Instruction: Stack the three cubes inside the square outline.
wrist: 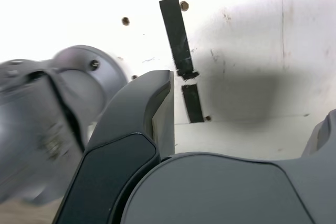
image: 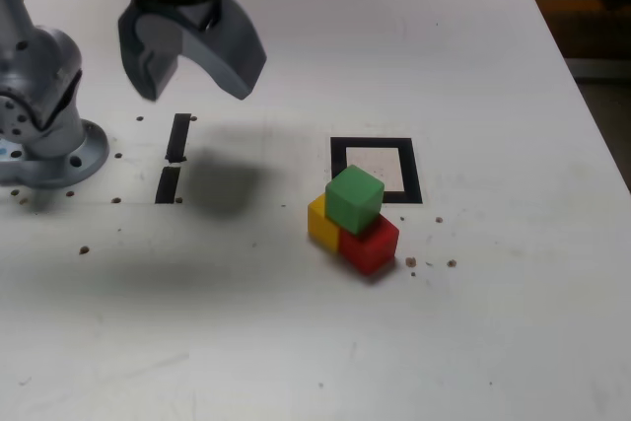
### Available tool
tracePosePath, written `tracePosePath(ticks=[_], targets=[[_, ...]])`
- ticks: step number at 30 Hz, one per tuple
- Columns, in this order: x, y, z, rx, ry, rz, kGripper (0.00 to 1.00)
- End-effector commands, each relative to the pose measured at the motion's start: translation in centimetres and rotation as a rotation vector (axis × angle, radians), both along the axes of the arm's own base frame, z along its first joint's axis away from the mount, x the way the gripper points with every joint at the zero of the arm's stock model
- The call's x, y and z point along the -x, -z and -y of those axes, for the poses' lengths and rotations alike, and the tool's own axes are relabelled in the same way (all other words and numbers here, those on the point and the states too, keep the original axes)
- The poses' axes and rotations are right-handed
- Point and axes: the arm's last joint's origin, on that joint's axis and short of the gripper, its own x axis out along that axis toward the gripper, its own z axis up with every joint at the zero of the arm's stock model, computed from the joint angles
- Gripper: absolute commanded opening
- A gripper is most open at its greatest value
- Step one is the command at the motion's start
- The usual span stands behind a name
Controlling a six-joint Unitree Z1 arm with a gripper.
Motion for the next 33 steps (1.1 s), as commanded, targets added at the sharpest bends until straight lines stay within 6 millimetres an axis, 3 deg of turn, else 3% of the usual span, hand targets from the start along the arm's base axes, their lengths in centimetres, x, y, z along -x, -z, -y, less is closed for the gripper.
tracePosePath(ticks=[1, 4, 7, 12, 23, 33], targets=[[-4.0, -7.5, 1.7, 0.019, 0.048, 0.191, 0.98], [-6.8, -9.1, 4.7, 0.023, 0.143, 0.207, 0.98], [-9.1, -9.3, 8.0, 0.041, 0.222, 0.216, 0.98], [-10.2, -8.9, 11.9, 0.062, 0.286, 0.232, 0.99], [-10.8, -7.1, 13.0, 0.056, 0.296, 0.193, 0.98], [-13.5, -1.5, 13.9, 0.027, 0.294, 0.062, 0.97]])
